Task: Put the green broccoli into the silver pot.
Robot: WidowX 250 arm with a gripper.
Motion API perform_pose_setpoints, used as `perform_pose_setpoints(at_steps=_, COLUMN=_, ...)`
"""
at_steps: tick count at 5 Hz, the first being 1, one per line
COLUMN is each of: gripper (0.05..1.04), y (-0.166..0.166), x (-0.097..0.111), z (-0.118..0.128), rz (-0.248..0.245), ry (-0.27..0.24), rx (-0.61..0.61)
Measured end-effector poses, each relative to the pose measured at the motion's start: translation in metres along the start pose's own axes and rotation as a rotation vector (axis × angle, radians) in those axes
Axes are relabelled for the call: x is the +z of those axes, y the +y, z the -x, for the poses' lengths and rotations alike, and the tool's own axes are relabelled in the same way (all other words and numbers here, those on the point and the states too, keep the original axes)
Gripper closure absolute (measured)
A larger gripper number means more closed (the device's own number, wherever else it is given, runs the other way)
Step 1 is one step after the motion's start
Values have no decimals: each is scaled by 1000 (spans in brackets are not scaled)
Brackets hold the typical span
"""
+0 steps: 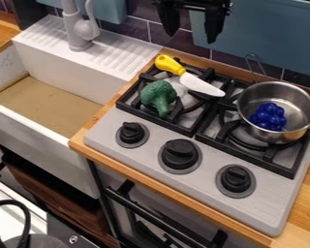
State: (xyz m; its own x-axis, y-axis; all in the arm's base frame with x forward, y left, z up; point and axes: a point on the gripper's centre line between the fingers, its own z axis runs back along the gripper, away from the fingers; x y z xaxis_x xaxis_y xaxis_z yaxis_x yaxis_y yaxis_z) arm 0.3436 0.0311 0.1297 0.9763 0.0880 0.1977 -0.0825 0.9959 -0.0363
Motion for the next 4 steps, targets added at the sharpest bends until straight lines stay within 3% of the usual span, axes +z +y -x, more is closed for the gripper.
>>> perform_pose_setpoints(at_steps=1, gripper=83, y=0, x=-10, z=4, rz=1, ry=34, rx=-2)
perform_pose_setpoints(at_steps=3, gripper=83, y=27, x=-26, z=13, rz=-6, ry=31, rx=-142)
perform_pose_setpoints(at_steps=4, gripper=83, y=38, x=-38, z=18, rz=-10, ry=53, rx=-217)
